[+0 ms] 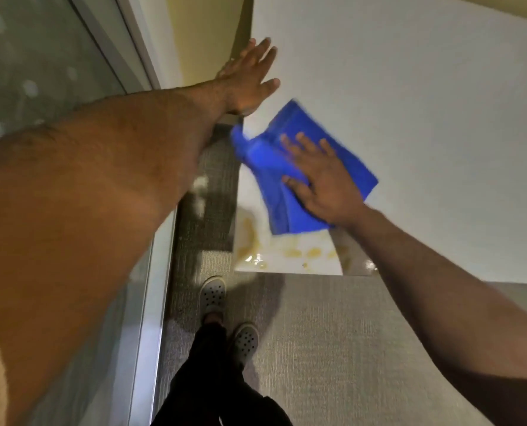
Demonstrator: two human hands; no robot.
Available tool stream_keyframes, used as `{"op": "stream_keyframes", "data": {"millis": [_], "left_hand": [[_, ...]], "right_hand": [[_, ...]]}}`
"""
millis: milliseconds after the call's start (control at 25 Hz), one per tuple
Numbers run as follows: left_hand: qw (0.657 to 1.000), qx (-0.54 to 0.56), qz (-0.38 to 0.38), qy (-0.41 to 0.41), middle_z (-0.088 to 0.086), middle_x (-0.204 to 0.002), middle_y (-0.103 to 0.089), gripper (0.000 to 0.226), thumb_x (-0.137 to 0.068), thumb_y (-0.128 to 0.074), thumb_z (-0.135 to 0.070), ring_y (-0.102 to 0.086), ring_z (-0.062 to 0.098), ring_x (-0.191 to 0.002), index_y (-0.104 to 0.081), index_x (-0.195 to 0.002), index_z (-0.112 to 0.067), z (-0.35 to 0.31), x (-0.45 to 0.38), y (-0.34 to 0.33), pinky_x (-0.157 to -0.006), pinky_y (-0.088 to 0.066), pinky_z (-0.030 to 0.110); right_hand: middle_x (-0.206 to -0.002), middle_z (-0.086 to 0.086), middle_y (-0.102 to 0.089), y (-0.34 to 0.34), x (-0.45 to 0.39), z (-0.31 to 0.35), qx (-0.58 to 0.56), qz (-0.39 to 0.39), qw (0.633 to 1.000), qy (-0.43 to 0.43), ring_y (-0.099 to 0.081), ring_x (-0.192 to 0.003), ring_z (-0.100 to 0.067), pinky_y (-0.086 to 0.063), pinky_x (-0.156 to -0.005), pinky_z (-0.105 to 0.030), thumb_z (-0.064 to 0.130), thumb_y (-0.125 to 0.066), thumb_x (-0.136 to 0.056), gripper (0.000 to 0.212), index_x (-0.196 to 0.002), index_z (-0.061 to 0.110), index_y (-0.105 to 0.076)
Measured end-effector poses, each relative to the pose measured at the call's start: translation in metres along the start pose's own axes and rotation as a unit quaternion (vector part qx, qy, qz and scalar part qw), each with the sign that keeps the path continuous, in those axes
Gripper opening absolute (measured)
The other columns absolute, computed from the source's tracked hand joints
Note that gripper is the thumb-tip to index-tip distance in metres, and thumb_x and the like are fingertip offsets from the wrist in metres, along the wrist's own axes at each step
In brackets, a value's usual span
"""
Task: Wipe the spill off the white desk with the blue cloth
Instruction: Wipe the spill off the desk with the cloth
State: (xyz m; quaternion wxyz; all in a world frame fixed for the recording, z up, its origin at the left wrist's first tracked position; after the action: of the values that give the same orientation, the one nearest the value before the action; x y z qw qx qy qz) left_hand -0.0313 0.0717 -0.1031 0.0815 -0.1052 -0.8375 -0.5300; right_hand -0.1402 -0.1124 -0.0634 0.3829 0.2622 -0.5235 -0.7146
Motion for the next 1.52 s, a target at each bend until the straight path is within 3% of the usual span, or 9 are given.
{"op": "stream_keyframes", "data": {"millis": [120, 320, 520, 600, 720, 920, 1120, 1320, 1520], "left_hand": [[1.0, -0.016, -0.014, 0.013, 0.001, -0.165, 0.012, 0.071, -0.101, -0.013, -0.057, 0.012, 0.022, -0.151, 0.005, -0.156, -0.017, -0.003, 0.005, 0.001, -0.122, -0.003, 0.048], [0.996, 0.002, -0.052, 0.069, 0.005, -0.166, 0.01, 0.071, -0.102, -0.012, -0.054, 0.007, 0.026, -0.152, 0.003, -0.156, -0.011, -0.012, 0.027, -0.014, -0.122, -0.003, 0.046], [0.992, -0.021, -0.082, 0.097, 0.006, -0.166, 0.003, 0.079, -0.097, -0.01, -0.061, 0.0, 0.028, -0.152, -0.004, -0.156, -0.009, -0.016, 0.054, -0.026, -0.123, -0.007, 0.045], [0.992, -0.028, -0.075, 0.102, 0.004, -0.166, 0.004, 0.081, -0.095, -0.007, -0.063, 0.002, 0.026, -0.152, -0.002, -0.156, -0.011, -0.02, 0.064, -0.034, -0.123, -0.006, 0.043], [0.991, -0.026, -0.086, 0.099, 0.004, -0.166, 0.005, 0.084, -0.093, -0.006, -0.066, 0.003, 0.025, -0.152, -0.002, -0.156, -0.011, -0.023, 0.069, -0.037, -0.122, -0.004, 0.043], [0.992, -0.017, -0.082, 0.097, 0.002, -0.166, 0.005, 0.09, -0.09, -0.008, -0.074, 0.005, 0.023, -0.152, -0.001, -0.156, -0.013, -0.019, 0.071, -0.038, -0.122, -0.002, 0.043], [0.991, -0.005, -0.102, 0.091, 0.004, -0.166, 0.003, 0.091, -0.091, -0.017, -0.074, 0.004, 0.024, -0.152, -0.002, -0.156, -0.012, -0.028, 0.075, -0.035, -0.122, -0.003, 0.043], [0.99, -0.002, -0.121, 0.079, 0.006, -0.166, -0.001, 0.099, -0.086, -0.02, -0.081, 0.0, 0.027, -0.152, -0.005, -0.156, -0.012, -0.029, 0.076, -0.031, -0.122, -0.006, 0.045], [0.988, -0.018, -0.13, 0.076, 0.005, -0.166, -0.001, 0.099, -0.086, -0.018, -0.082, 0.0, 0.025, -0.152, -0.005, -0.156, -0.013, -0.029, 0.078, -0.03, -0.122, -0.009, 0.045]], "right_hand": [[-0.156, 0.009, -0.027, 0.007, 0.059, -0.028, -0.014, 0.035, 0.998, 0.042, -0.016, -0.145, -0.013, -0.007, -0.118, -0.039, 0.037, -0.04, -0.098, 0.048, -0.145, 0.03, -0.034], [-0.155, -0.01, -0.03, 0.05, 0.077, -0.135, -0.062, -0.065, 0.965, -0.247, -0.021, -0.146, -0.027, -0.009, -0.118, -0.039, 0.024, -0.047, -0.1, 0.053, -0.148, 0.012, -0.027], [-0.155, 0.001, -0.03, 0.022, 0.126, -0.068, -0.078, 0.007, 0.996, -0.031, -0.018, -0.145, -0.015, -0.01, -0.121, -0.037, 0.023, -0.045, -0.098, 0.047, -0.144, 0.019, -0.038], [-0.153, -0.004, -0.03, 0.047, 0.145, -0.118, -0.09, -0.018, 0.99, -0.11, -0.022, -0.145, -0.025, -0.018, -0.119, -0.05, 0.016, -0.047, -0.098, 0.046, -0.144, 0.014, -0.037], [-0.155, -0.008, -0.028, 0.059, 0.134, -0.141, -0.103, -0.056, 0.963, -0.243, -0.02, -0.146, -0.029, -0.012, -0.12, -0.042, 0.017, -0.047, -0.1, 0.049, -0.146, 0.013, -0.031], [-0.155, -0.001, -0.031, 0.023, 0.182, -0.06, -0.102, -0.02, 0.991, -0.083, -0.021, -0.144, -0.014, -0.013, -0.12, -0.033, 0.025, -0.043, -0.098, 0.047, -0.145, 0.018, -0.037], [-0.153, -0.012, -0.032, 0.05, 0.177, -0.118, -0.093, -0.093, 0.957, -0.26, -0.023, -0.144, -0.03, -0.022, -0.116, -0.051, 0.015, -0.048, -0.099, 0.047, -0.144, 0.01, -0.034], [-0.154, -0.005, -0.033, 0.005, 0.168, -0.03, -0.099, -0.043, 0.986, -0.125, -0.022, -0.145, -0.023, -0.012, -0.12, -0.036, 0.023, -0.045, -0.097, 0.048, -0.144, 0.015, -0.038], [-0.156, -0.005, -0.028, 0.037, 0.188, -0.105, -0.069, -0.088, 0.958, -0.264, -0.019, -0.146, -0.025, -0.018, -0.118, -0.049, 0.023, -0.044, -0.101, 0.048, -0.147, 0.017, -0.031]]}}
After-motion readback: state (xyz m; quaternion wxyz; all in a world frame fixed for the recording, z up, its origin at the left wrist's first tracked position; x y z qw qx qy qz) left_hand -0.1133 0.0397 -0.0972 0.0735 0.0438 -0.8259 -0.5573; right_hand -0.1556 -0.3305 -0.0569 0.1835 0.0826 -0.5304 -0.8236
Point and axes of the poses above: each hand's wrist, its own x-axis away from the middle knuckle, its own y-axis out of the back of the hand, z = x × y, the point moved 8 cm from there along -x, towards the middle knuckle
